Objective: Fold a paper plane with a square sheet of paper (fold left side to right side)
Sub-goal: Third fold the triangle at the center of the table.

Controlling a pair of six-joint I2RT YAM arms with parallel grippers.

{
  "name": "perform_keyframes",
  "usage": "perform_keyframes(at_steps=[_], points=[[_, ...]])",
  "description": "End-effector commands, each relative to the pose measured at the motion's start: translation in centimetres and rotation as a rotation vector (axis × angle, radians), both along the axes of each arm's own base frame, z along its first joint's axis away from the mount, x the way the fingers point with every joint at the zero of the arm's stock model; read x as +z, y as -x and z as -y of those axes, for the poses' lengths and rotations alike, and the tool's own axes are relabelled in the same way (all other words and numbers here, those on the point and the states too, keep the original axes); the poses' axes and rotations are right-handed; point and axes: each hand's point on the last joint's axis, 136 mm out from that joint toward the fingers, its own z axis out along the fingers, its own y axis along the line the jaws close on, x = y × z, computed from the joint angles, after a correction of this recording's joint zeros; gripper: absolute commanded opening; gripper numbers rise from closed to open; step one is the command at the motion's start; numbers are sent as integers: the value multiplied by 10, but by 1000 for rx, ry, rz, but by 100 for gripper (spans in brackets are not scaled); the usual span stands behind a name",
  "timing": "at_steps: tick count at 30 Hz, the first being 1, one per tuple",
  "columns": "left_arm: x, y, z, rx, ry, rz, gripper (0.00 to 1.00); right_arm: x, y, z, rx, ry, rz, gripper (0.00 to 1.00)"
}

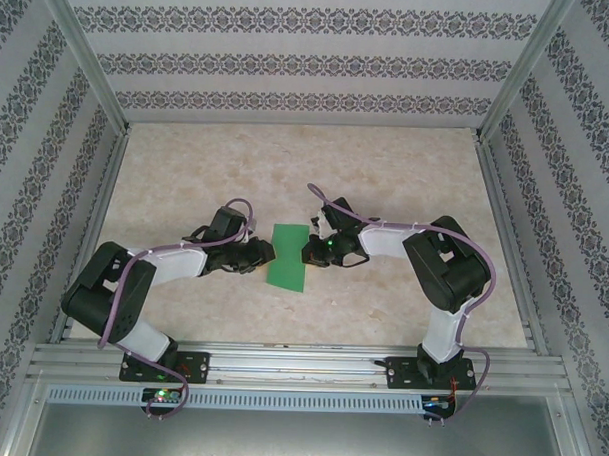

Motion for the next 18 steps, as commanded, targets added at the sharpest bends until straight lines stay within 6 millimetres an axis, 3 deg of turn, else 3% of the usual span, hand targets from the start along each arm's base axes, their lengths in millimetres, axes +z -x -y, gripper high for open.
perform_keyframes(at_steps=[1, 9, 13, 18], points=[[3, 0, -2, 15, 15, 2, 26, -22, 2, 14, -13, 78, -31, 0], [-2, 4, -2, 16, 23, -20, 7, -15, -1, 11, -8, 65, -12, 0], [-2, 5, -2, 28, 29, -33, 0, -2, -9, 7, 0, 33, 28, 1], [0, 7, 1, 77, 45, -76, 0, 28, -21, 10, 14, 14, 155, 27]])
